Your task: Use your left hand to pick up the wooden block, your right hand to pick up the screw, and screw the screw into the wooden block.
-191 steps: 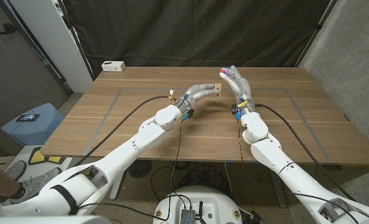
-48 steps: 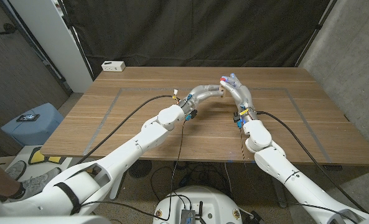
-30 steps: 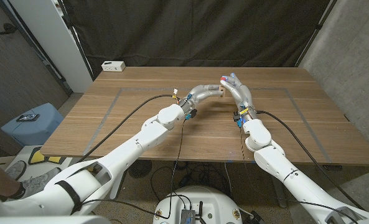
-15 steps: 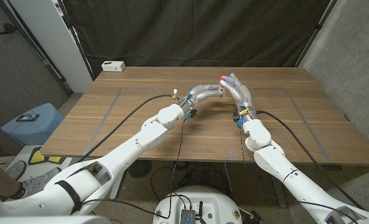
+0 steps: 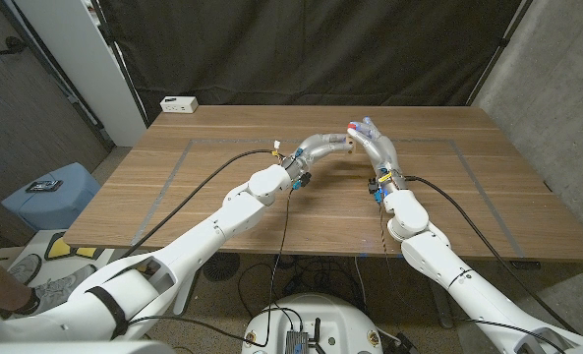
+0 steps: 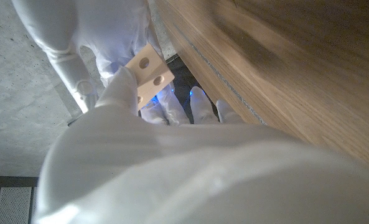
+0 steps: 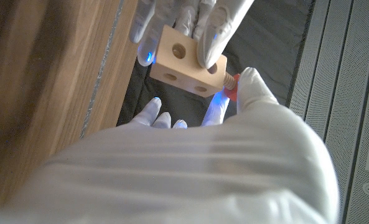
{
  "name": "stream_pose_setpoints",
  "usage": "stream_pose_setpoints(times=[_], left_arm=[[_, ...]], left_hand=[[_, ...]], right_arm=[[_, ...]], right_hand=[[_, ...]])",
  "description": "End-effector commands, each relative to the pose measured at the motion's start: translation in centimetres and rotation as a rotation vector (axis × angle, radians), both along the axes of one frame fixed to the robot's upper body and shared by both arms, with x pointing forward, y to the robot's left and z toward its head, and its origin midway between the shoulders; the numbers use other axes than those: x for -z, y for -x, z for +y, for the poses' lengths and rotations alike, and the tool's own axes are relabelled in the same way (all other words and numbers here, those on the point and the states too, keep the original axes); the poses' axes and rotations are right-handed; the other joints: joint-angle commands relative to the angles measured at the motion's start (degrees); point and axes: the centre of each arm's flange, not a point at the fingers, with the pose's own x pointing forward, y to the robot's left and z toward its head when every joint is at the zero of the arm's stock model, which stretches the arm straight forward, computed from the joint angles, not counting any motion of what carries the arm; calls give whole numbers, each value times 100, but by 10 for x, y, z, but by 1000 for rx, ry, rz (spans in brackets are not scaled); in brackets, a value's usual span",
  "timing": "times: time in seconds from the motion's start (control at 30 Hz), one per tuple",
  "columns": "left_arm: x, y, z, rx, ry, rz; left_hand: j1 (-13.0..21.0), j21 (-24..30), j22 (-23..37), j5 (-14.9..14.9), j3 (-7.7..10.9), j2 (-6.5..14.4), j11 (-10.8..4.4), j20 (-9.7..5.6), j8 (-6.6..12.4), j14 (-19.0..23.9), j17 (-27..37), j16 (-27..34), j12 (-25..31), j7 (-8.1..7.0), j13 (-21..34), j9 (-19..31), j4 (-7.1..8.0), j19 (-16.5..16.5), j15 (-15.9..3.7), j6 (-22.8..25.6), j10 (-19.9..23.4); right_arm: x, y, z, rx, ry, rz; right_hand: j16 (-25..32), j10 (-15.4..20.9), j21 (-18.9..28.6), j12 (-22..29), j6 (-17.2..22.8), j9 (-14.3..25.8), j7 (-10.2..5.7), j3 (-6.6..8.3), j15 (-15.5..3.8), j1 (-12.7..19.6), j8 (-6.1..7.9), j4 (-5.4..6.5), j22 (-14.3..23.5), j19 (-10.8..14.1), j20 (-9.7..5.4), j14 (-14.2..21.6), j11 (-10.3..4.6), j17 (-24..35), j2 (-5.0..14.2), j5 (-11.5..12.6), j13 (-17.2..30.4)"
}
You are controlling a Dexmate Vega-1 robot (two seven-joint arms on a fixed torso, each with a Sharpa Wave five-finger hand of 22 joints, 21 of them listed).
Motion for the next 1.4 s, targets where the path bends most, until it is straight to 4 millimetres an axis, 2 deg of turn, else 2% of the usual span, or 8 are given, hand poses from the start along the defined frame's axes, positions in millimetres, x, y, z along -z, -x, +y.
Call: stream_pose_setpoints(times=[0.03, 1.4], left_arm=[[2, 2, -1, 3, -4, 0], [4, 6, -4, 14, -13, 0]], left_hand=[[-1, 35, 9, 31, 36, 40, -11, 53, 35, 19, 9, 15, 29, -6, 13, 12, -4, -5, -315, 60, -27], [-2, 40, 9, 28, 26, 37, -12, 44, 36, 16, 13, 22, 31, -5, 10, 12, 0, 10, -312, 62, -25]], right_arm=[[1, 2, -3, 3, -1, -7], [5, 5, -10, -2, -8, -13]], right_hand=[[25, -30, 25, 25, 49, 23, 1, -21, -16, -2, 29, 10, 25, -9, -18, -11, -34, 13, 31, 15, 12], [24, -85, 26, 10, 83, 21, 15, -62, -9, -76, 66, 25, 26, -11, -16, -30, -63, 18, 47, 20, 12]])
